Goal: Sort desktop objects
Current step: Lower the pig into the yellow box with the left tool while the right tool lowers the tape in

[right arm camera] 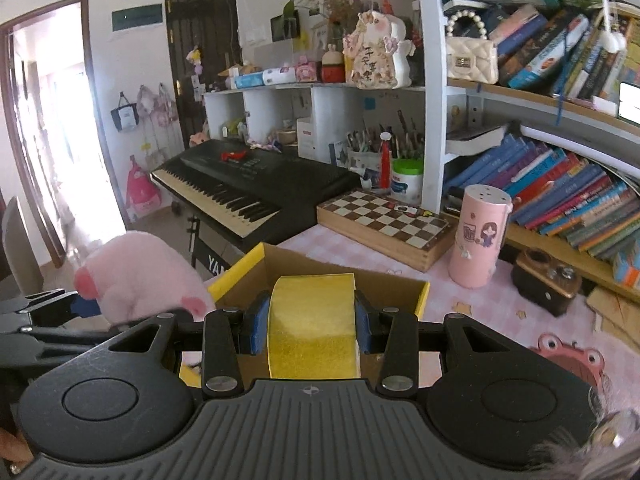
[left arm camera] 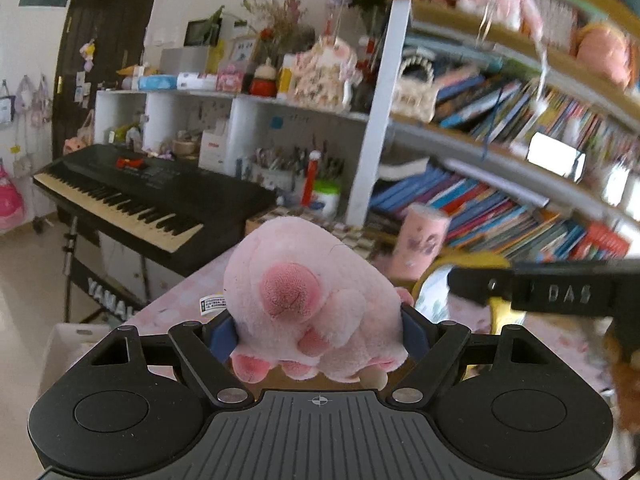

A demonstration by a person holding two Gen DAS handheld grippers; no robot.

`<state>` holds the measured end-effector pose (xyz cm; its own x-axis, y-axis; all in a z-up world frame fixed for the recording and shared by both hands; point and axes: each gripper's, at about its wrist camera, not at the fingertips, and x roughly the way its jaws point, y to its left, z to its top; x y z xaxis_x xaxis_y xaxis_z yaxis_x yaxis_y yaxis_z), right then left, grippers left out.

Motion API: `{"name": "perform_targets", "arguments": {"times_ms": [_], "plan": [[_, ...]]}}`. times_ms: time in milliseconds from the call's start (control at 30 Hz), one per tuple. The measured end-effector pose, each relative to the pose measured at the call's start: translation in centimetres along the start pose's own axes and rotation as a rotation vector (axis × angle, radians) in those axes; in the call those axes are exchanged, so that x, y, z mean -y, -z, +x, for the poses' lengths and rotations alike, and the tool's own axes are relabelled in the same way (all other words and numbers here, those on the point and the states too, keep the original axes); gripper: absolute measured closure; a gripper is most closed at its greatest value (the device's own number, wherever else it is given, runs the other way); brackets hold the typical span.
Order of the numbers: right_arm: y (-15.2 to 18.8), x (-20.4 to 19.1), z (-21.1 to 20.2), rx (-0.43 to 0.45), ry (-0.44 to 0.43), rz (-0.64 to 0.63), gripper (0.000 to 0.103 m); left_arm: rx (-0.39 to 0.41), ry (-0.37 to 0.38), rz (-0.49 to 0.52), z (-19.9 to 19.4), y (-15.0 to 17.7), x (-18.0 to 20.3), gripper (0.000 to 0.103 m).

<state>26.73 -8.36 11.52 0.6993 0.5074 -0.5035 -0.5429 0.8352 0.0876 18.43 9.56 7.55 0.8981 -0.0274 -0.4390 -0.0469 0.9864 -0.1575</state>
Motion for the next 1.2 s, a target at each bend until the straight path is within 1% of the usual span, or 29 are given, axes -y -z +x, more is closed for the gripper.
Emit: {"name": "perform_targets", "arguments": {"times_ms": [133,267,400,500,800,1033,1100,1200], "plan": [[-0.6,1.1,3.4,-0.040,-0.002,-0.001,0.064,-0.047,-0.050,0.077,3.2,-0.3,0.6,0.021],[-1.0,1.4,7.2,-0.102,-0.017,-0.013,0.064,-0.141,-0.054,0.154,6.8,-0.3,1.6,0.021],[-1.0,1.7,10.6,-0.176,-0.037,-0.034,0.064,-0.201,-0.039,0.238,9.7,-0.1,2.9,0.020],[-0.9,2.3,12.9,-0.228,-0.033,-0.043,0.064,-0.243,-0.056,0.273,11.8,-0.1,3.5,0.019],[-0.5,4.2,17.5,-0.350,-0.031,-0.071,0.064,-0.346,-0.080,0.303,16.0,0.4,4.0,0.017],[-0.2,4.8,20.3,-0.451,-0.043,-0.109,0.064,-0.433,-0.068,0.315,18.2,0.1,4.3,0.013],[-0.2,4.8,20.6,-0.455,-0.048,-0.118,0.064,-0.453,-0.067,0.307,18.5,0.0,4.3,0.012],[-0.3,4.8,21.0,-0.462,-0.050,-0.128,0.064,-0.459,-0.067,0.297,18.5,0.0,4.2,0.010]]}}
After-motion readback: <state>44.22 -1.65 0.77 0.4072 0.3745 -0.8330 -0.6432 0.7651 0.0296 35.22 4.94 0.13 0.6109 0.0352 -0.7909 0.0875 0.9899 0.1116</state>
